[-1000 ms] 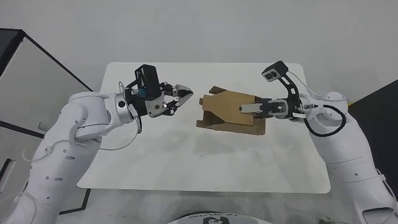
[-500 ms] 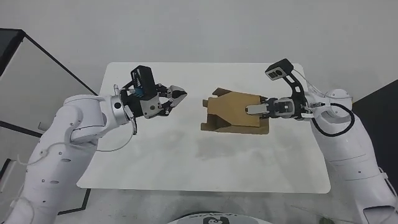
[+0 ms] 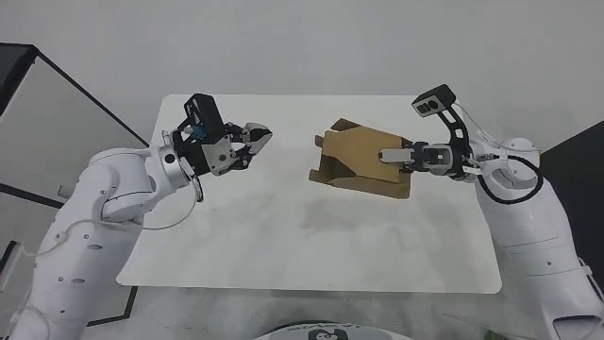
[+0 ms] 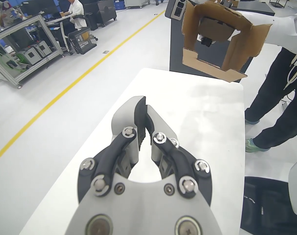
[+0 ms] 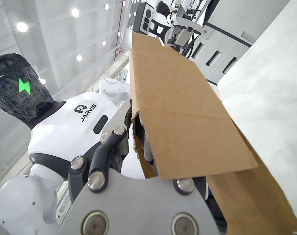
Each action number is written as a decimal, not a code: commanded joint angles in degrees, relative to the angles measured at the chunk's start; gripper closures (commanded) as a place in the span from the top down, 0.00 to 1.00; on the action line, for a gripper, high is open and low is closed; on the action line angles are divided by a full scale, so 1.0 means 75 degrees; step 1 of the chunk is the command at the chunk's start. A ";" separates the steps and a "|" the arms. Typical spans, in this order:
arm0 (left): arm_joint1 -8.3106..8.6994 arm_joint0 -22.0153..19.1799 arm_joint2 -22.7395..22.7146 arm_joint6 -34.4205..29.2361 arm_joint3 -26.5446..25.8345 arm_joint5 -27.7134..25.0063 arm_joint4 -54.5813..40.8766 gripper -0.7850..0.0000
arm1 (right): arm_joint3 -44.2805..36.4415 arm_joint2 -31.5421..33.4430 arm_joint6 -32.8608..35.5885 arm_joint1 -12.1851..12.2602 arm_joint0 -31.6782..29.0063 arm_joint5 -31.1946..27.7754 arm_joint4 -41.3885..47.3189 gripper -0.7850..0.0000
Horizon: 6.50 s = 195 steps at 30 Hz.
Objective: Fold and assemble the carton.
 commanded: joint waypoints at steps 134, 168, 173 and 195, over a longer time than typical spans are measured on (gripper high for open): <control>-0.0313 -0.1061 0.1494 0.0207 0.0071 -0.0737 -0.0495 0.00 | 0.1229 -0.0928 0.0489 -0.0571 0.0760 0.0753 0.1073 0.00; -0.0392 -0.1172 0.1848 0.0291 0.0066 -0.0748 -0.0422 0.00 | 0.0708 -0.0624 -0.0189 -0.0555 0.0373 0.0279 0.0284 0.00; -0.0396 -0.1173 0.1860 0.0275 0.0060 -0.0773 -0.0451 0.00 | 0.0686 -0.0635 -0.0118 -0.0567 0.0381 0.0220 0.0304 0.00; -0.0351 -0.0951 0.1490 0.0377 0.0131 -0.0795 -0.0390 0.00 | 0.0977 -0.0566 0.0545 -0.0577 0.0489 0.1015 0.0876 0.00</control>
